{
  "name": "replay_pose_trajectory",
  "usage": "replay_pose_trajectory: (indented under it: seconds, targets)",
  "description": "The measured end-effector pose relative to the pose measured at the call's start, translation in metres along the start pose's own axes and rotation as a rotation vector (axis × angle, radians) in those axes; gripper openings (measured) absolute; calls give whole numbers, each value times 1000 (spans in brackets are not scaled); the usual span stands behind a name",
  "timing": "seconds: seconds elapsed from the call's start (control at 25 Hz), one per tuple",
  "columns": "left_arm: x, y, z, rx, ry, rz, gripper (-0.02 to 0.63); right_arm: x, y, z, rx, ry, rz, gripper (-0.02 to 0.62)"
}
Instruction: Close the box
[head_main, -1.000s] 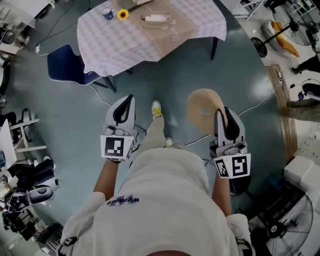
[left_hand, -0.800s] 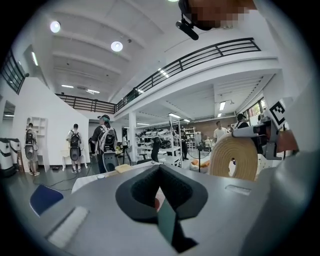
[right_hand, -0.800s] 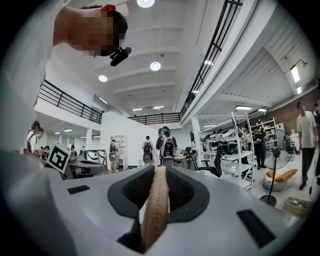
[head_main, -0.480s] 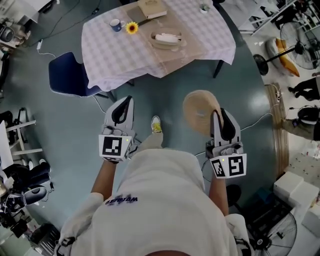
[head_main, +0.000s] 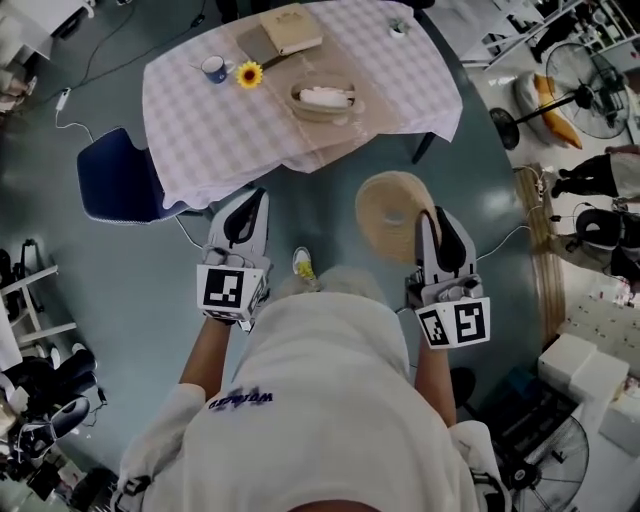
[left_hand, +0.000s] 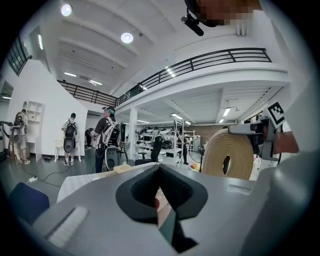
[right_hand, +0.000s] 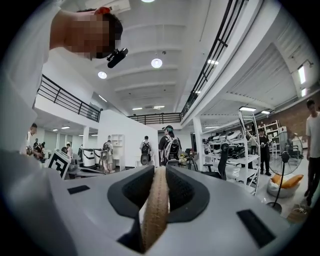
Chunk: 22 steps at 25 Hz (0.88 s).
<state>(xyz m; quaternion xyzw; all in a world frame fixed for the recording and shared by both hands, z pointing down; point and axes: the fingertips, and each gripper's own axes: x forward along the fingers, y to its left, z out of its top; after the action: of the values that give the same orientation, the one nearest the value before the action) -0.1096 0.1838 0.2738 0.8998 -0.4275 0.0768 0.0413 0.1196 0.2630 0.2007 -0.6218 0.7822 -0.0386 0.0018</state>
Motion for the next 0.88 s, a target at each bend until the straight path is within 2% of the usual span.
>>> replay_pose_trajectory:
  seconds: [0.24,0.48,0.88]
  targets:
    - [22,10,-13,-34,27,-16,2,27,-4,-3,-12,18,0,75]
    - [40,28,-22,-29,52,26,2,63,-14,-9,-6,23,30,75]
    - [126,73,-29,-59,113,52,2,178,-46,-29,43,60,104,74]
